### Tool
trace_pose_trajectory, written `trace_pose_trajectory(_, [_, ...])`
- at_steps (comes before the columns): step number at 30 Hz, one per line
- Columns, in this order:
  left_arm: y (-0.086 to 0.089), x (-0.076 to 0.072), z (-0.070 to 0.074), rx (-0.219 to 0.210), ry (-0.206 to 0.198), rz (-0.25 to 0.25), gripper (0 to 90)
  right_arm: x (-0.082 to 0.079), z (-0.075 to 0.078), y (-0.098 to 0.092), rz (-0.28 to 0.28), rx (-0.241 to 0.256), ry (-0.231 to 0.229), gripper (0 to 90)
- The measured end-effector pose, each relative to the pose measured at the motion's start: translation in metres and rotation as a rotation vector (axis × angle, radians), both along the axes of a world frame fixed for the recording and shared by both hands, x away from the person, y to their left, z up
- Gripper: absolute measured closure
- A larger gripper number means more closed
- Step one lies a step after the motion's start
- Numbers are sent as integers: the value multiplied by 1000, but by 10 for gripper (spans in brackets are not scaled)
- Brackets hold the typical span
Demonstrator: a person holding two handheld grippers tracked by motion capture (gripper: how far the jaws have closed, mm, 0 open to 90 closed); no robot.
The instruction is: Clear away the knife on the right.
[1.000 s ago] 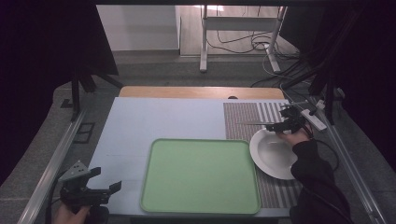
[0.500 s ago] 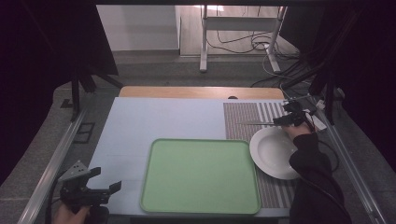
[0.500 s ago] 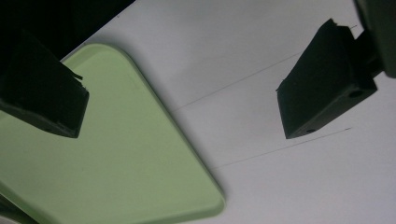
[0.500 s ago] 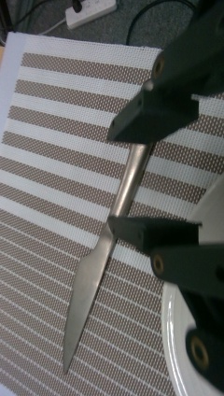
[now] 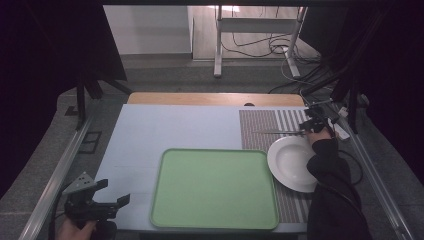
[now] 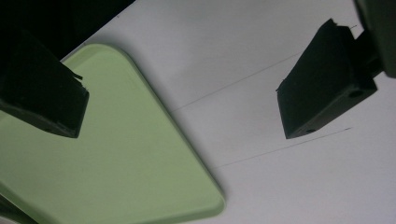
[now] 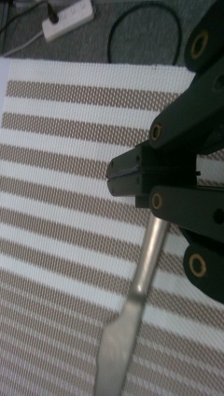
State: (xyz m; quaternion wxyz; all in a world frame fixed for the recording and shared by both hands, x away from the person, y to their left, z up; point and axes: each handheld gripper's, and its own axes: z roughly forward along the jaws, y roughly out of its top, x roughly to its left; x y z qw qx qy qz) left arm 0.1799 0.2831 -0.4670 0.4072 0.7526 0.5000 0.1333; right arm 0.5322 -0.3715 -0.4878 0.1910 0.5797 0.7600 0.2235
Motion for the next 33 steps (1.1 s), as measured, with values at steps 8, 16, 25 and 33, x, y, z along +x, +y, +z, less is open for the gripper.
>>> trace_pose_trajectory(8, [0,-1,0,2,0,1,21,3,-6,-3,3,-85,39,900])
trace_pose_trajectory(16, [0,-1,0,4,0,2,20,-14,-2,-17,45,-38,136,900])
trace_pose_trajectory(25, [-1,0,0,9,0,-1,20,-27,1,-22,105,-17,207,900])
trace_pose_trajectory(33, [-1,0,0,13,0,-4,21,-23,17,-23,29,72,67,671])
